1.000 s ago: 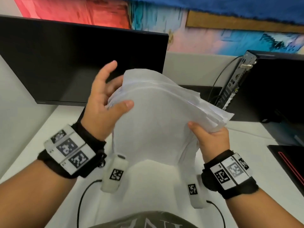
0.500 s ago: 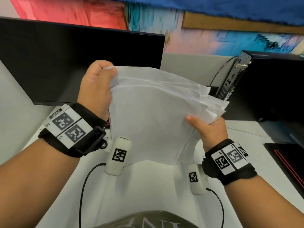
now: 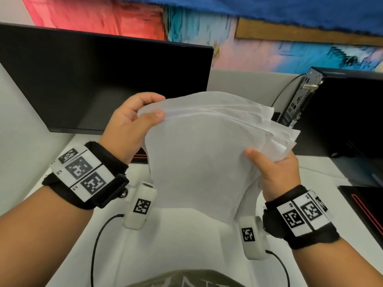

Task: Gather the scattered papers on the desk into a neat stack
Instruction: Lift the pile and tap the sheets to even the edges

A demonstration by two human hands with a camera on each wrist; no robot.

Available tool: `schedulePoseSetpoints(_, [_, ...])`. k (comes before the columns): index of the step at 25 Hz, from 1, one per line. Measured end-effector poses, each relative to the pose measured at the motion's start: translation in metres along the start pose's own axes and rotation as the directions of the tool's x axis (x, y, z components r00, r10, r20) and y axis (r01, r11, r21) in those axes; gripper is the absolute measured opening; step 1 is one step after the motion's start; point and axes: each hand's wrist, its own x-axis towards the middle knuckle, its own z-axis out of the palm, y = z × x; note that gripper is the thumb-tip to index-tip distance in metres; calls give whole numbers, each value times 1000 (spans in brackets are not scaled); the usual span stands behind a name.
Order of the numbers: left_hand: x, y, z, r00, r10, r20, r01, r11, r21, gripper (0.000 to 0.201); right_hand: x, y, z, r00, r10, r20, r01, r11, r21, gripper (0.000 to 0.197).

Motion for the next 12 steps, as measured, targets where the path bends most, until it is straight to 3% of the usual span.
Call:
schedulePoseSetpoints(4, [2,4,3,996,38,85,-36,999,-19,35,4,-6,-4,998,-50,32,51,998,-35,41])
schedulePoseSetpoints(7, [8,10,6,997,66,39,-70,991,114,20,7,-6,-6,994,-76,82,78,997,-23,37])
schedulePoseSetpoints(12, [18,3,12,998,-22,-62,31,989,148,28,6,5,-9,995,31,95,-31,1000,-2,34])
